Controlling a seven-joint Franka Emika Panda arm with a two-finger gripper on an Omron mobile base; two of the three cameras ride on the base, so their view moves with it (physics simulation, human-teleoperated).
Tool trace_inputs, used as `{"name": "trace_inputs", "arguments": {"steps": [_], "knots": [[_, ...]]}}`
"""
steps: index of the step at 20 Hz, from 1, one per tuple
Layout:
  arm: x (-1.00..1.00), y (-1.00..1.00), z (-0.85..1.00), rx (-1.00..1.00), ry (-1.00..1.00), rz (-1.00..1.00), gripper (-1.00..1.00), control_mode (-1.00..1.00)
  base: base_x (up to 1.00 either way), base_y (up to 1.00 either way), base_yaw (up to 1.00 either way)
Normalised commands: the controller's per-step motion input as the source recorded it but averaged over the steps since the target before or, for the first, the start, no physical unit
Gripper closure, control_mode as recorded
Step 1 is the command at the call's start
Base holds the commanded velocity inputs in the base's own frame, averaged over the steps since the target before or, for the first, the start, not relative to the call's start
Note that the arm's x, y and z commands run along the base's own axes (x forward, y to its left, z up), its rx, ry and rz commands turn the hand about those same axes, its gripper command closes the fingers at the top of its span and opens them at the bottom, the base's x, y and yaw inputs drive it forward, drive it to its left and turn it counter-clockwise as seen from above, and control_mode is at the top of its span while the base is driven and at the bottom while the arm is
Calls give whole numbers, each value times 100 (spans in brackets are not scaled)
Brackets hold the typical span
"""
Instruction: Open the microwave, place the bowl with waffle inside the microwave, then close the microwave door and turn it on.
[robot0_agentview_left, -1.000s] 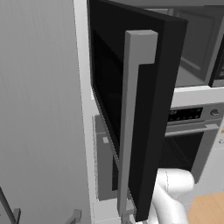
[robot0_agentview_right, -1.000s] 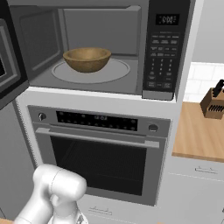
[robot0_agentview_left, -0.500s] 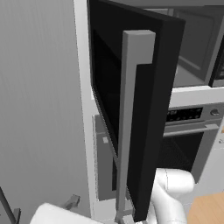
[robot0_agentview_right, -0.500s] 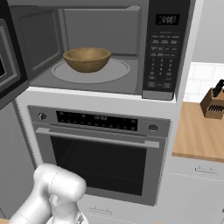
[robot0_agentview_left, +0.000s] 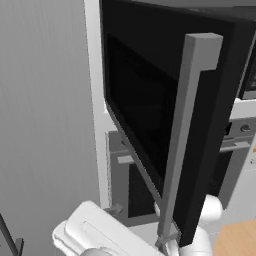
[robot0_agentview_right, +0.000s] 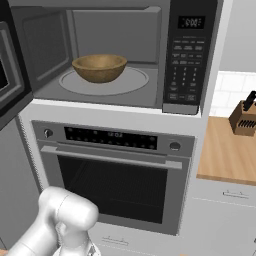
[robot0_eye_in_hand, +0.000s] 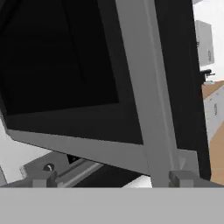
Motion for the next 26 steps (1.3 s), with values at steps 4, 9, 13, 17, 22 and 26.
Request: {"name": "trace_inputs", "arguments": {"steps": [4,9,13,17,22,26], "knots": [[100,-73,12,16,-6,-1,-100,-100,0,0,0],[100,-74,21,19,-5,0,-100,-100,0,0,0],[100,-62,31,20,-2,0,-100,-100,0,0,0],[100,-59,13,17,-7,0,-100,-100,0,0,0],[100,-43,4,12,-4,1,-100,-100,0,0,0],[88,-47,0,9,-7,7,-100,-100,0,0,0]]}}
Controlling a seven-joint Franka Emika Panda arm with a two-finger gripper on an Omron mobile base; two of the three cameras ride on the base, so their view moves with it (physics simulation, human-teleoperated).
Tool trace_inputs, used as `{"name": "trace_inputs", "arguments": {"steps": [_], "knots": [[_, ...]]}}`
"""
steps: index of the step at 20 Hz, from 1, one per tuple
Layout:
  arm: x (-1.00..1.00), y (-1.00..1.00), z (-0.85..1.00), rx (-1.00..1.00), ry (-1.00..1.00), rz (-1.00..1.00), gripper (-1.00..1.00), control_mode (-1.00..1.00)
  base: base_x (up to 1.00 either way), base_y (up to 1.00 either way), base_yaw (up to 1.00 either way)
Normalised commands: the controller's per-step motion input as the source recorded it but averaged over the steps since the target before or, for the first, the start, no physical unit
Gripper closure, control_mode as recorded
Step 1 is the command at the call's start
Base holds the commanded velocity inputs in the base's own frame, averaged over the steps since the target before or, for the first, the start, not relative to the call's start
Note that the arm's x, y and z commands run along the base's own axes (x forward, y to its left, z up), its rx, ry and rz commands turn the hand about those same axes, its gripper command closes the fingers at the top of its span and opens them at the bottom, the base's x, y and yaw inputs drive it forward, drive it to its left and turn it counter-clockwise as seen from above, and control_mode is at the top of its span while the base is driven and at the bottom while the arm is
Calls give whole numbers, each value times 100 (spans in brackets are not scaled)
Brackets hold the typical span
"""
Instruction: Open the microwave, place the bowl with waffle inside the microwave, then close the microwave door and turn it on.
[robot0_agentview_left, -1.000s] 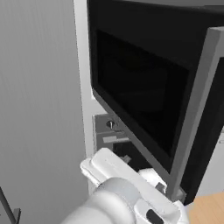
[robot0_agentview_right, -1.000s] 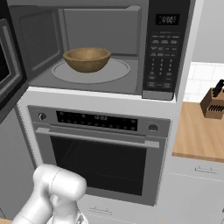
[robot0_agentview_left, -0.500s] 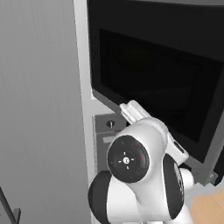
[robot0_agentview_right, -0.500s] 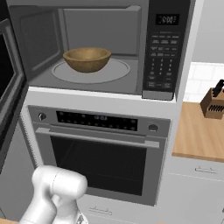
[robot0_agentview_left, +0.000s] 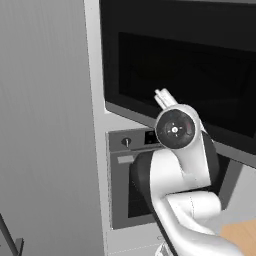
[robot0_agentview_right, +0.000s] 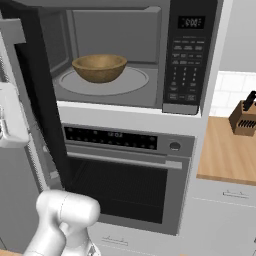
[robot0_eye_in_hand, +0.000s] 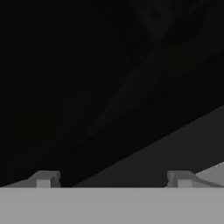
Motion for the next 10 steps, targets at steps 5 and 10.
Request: {"name": "trace_inputs", "arguments": {"steps": [5,10], "knots": [[49,-29,0,0,0,11,-100,-100,0,0,0],[62,-36,0,0,0,13,-100,-100,0,0,0]]}}
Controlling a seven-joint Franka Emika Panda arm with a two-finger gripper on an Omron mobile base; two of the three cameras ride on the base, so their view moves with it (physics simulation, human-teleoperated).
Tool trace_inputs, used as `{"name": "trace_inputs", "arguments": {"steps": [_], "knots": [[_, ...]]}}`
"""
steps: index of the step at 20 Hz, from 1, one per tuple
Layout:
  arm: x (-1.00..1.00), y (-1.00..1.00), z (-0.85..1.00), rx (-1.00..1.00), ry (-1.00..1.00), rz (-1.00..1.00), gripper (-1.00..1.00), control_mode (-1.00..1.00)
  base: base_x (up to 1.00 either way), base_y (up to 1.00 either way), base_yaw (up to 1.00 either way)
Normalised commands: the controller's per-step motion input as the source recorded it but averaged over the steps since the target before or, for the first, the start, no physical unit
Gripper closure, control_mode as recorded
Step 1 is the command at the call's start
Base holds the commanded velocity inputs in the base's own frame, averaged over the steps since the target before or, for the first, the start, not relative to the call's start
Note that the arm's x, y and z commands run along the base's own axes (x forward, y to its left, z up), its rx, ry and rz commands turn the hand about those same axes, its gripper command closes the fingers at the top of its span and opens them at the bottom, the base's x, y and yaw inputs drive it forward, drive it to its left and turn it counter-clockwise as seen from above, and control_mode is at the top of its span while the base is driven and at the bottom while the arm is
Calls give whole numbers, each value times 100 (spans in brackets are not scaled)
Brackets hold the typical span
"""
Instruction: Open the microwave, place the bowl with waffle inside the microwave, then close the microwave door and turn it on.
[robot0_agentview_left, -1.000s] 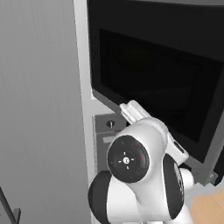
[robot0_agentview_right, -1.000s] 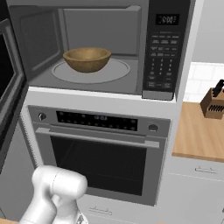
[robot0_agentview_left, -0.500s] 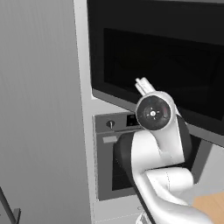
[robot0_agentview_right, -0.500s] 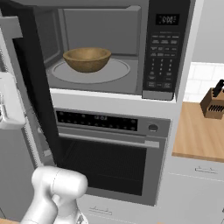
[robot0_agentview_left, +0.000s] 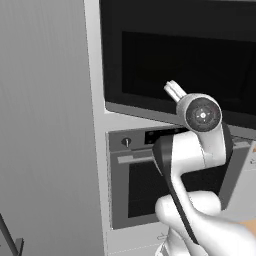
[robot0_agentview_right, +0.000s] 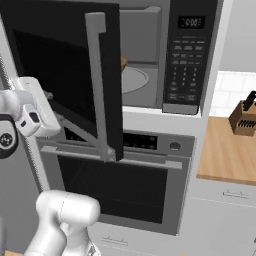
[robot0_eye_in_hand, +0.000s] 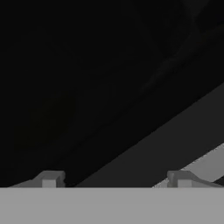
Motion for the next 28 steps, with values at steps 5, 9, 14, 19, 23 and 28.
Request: {"name": "trace_inputs", "arguments": {"steps": [5,9,14,19,23,28], "knots": [[71,-20,0,0,0,6,-100,-100,0,0,0],[61,-23,0,0,0,7,-100,-100,0,0,0],[54,-32,0,0,0,11,-100,-100,0,0,0],[63,-39,-2,0,0,13,-100,-100,0,0,0],[68,-40,-2,0,0,14,-100,-100,0,0,0],[44,-21,0,0,2,8,-100,-100,0,0,0]]}}
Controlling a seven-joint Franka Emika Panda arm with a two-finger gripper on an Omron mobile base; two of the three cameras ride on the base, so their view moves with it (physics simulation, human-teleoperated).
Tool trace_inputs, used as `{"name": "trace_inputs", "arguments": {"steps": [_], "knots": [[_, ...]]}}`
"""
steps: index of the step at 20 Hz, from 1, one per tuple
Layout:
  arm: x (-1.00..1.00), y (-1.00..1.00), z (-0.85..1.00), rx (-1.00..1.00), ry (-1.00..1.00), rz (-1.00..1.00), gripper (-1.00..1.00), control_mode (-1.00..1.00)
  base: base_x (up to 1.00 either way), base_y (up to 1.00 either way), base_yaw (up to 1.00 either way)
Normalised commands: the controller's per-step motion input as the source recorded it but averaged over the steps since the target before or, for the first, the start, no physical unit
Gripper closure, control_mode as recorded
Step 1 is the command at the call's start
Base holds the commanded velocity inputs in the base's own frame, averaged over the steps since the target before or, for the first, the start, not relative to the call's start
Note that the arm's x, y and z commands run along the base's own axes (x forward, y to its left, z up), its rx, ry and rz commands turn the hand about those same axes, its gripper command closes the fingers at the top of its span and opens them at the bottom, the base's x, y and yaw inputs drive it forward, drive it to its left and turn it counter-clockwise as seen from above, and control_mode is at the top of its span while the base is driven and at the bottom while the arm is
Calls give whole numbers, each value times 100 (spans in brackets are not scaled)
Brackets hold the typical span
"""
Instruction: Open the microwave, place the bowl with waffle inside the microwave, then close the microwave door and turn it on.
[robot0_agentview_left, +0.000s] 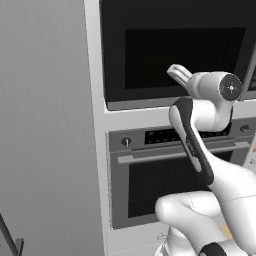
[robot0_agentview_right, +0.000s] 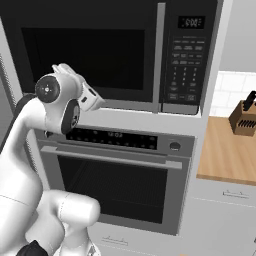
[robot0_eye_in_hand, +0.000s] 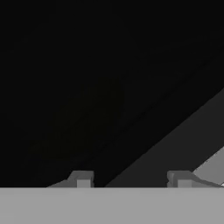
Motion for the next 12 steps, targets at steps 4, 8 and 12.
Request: {"name": "trace_inputs", "arguments": {"steps": [4,8,12], "knots": [[-6,0,0,0,0,0,-100,-100,0,0,0],[-28,-4,0,0,0,0,-100,-100,0,0,0],[-67,-81,0,4,-2,-5,-100,-100,0,0,0]]}}
